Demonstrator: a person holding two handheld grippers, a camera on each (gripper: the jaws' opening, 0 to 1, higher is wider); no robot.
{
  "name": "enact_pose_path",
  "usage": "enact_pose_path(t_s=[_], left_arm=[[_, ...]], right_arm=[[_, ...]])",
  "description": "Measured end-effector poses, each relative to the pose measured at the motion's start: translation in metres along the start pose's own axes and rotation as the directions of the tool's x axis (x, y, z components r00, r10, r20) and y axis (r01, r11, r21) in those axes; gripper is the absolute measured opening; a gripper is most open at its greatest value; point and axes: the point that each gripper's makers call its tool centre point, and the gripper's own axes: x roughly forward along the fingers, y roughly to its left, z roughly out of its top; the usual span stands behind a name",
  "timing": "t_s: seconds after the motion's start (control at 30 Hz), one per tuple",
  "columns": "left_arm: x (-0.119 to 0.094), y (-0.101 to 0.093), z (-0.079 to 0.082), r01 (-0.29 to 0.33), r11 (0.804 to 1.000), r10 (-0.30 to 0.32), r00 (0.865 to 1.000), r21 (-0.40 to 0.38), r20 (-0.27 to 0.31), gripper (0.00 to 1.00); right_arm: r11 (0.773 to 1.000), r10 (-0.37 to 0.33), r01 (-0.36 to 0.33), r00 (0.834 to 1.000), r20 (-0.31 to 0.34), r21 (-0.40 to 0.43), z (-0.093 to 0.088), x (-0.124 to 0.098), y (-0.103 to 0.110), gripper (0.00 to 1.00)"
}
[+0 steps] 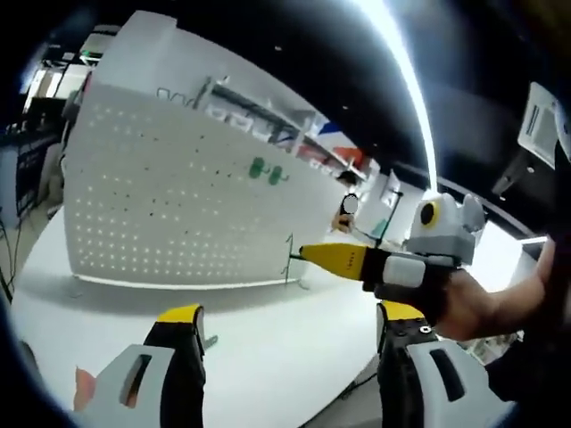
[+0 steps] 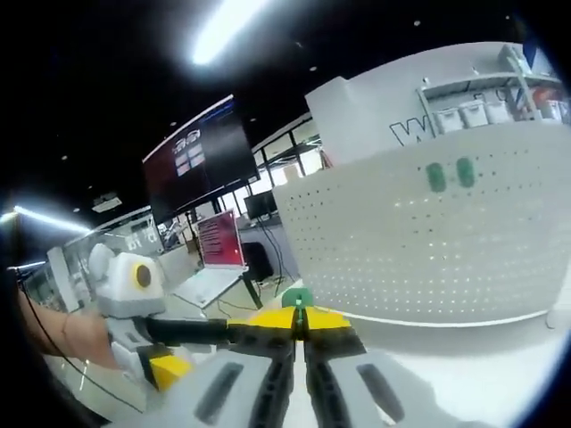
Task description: Insert the hook assembly into the mounting plate slot until the hook locks in place.
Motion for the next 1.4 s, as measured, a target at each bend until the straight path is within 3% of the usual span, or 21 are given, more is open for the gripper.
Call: enact_pose_path(t_s=[0.23, 0.37, 0.5, 0.93, 1.17, 1.4], left_arm=[[0.0, -0.002, 0.007, 0.012, 0.999, -0.011, 1.0, -0.03, 0.028, 0.81], [0.0, 0.0, 0.005, 0.004, 1.0, -0.004, 1.0, -0.011, 0.011, 0.81], [-0.001, 0.002, 0.005, -0.002, 1.0, 0.002, 1.0, -0.003, 0.008, 0.83], [-0.004, 0.013, 0.015, -0.034, 0.998, 0.033, 0.999, 0.047, 0.014, 0.88], [0.001, 0.012, 0.001, -0.047, 0.996, 0.049, 0.998, 0.07, -0.031, 0.92], [0.005, 0.013, 0.0, -0.049, 0.997, 0.051, 0.998, 0.064, -0.034, 0.95]], right_arm=[[0.996, -0.051, 0.052, 0.999, 0.015, -0.073, 0.008, 0.003, -0.013, 0.0], [0.989, -0.083, 0.085, 0.996, 0.024, -0.119, 0.012, 0.005, -0.022, 0.0], [0.993, -0.095, 0.098, 0.994, 0.044, -0.062, 0.017, 0.007, -0.028, 0.0], [0.979, -0.169, 0.181, 0.978, 0.125, -0.093, 0.044, 0.014, -0.053, 0.0], [0.975, -0.189, 0.204, 0.971, 0.148, -0.088, 0.054, 0.02, -0.069, 0.0], [0.964, -0.232, 0.25, 0.957, 0.176, -0.091, 0.065, 0.02, -0.092, 0.0]])
